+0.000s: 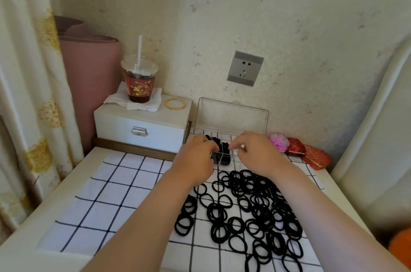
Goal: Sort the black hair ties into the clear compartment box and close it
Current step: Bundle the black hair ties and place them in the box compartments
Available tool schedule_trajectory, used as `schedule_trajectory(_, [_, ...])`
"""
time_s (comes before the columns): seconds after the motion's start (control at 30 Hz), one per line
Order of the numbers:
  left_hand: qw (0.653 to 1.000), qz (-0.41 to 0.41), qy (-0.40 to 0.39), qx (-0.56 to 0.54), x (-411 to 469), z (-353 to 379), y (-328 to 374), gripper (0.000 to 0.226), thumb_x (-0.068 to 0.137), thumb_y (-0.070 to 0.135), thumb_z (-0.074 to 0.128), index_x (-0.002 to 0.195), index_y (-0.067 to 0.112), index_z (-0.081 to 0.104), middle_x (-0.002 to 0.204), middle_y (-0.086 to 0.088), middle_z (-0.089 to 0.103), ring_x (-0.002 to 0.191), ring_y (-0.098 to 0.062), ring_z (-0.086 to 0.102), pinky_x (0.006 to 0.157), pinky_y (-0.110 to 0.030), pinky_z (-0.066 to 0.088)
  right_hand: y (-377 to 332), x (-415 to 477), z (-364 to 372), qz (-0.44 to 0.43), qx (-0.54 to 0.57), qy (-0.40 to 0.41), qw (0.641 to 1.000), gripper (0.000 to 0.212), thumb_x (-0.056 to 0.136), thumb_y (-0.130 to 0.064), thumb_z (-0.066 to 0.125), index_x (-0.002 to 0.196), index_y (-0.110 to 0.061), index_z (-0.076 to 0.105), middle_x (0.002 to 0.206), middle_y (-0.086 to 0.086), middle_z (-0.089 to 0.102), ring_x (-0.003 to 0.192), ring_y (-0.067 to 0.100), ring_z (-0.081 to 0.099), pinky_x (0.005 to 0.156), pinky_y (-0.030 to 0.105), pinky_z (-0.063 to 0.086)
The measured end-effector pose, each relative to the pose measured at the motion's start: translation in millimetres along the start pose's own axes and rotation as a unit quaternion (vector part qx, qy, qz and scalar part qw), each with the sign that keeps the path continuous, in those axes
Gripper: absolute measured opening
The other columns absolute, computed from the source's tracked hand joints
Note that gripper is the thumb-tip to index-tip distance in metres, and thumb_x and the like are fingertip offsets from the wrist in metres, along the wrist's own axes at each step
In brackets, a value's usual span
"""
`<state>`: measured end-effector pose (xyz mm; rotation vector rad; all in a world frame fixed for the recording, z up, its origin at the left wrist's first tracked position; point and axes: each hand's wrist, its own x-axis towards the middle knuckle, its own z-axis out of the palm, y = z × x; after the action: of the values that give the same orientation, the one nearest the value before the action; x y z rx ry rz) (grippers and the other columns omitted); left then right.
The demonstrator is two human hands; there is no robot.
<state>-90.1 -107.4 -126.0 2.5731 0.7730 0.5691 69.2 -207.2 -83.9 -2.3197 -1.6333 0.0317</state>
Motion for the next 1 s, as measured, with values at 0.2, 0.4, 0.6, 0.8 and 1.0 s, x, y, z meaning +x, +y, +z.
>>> schedule_trajectory(0.2, [0.995,0.026,-0.092,-0.012,-10,11,24,0.030,0.096,0.015,0.052,0.116,0.030,0.069,0.119,0.007,0.062,0.105,-0.013,0.061,0.089,-0.028,0.050,5,-34,13,0.016,-0.077,-0.090,0.993,0.027,0.092,-0.022,0.057,0.111,-0.033,0.073,0.109,-0.010,0.071,0.103,0.014,0.065,0.088,0.034,0.054])
schedule_trajectory(0.4, [0.987,0.037,-0.141,0.063,-12,26,25,0.037,0.095,0.026,0.057,0.132,0.028,0.061,0.125,0.000,0.057,0.117,-0.020,0.053,0.095,-0.040,0.049,8,-40,24,0.031,-0.137,-0.142,0.980,0.034,0.086,-0.037,0.058,0.117,-0.028,0.070,0.105,-0.006,0.056,0.098,0.021,0.061,0.075,0.031,0.048])
schedule_trajectory(0.6, [0.980,0.004,-0.173,0.095,-10,23,19,0.029,0.095,0.029,0.058,0.122,0.029,0.068,0.124,0.001,0.059,0.112,-0.019,0.057,0.094,-0.038,0.051,10,-36,31,0.048,-0.157,-0.158,0.974,0.033,0.090,-0.038,0.060,0.115,-0.019,0.070,0.117,0.003,0.056,0.103,0.026,0.061,0.081,0.036,0.051])
schedule_trajectory(0.8, [0.984,-0.029,-0.162,0.062,-8,23,11,0.032,0.096,0.019,0.054,0.124,0.029,0.067,0.131,0.004,0.061,0.117,-0.017,0.058,0.102,-0.035,0.049,9,-34,28,0.016,-0.141,-0.159,0.977,0.023,0.086,-0.025,0.063,0.064,-0.017,0.058,0.071,-0.004,0.044,0.075,0.024,0.055,0.056,0.027,0.038])
schedule_trajectory(1.0, [0.983,-0.044,-0.110,-0.142,-9,19,23,0.039,0.093,0.021,0.058,0.131,0.028,0.057,0.124,0.012,0.061,0.107,-0.004,0.056,0.091,-0.018,0.041,14,-36,21,0.037,0.014,-0.157,0.987,0.018,0.081,-0.034,0.064,0.076,-0.017,0.069,0.079,0.005,0.069,0.072,0.019,0.063,0.062,0.030,0.049])
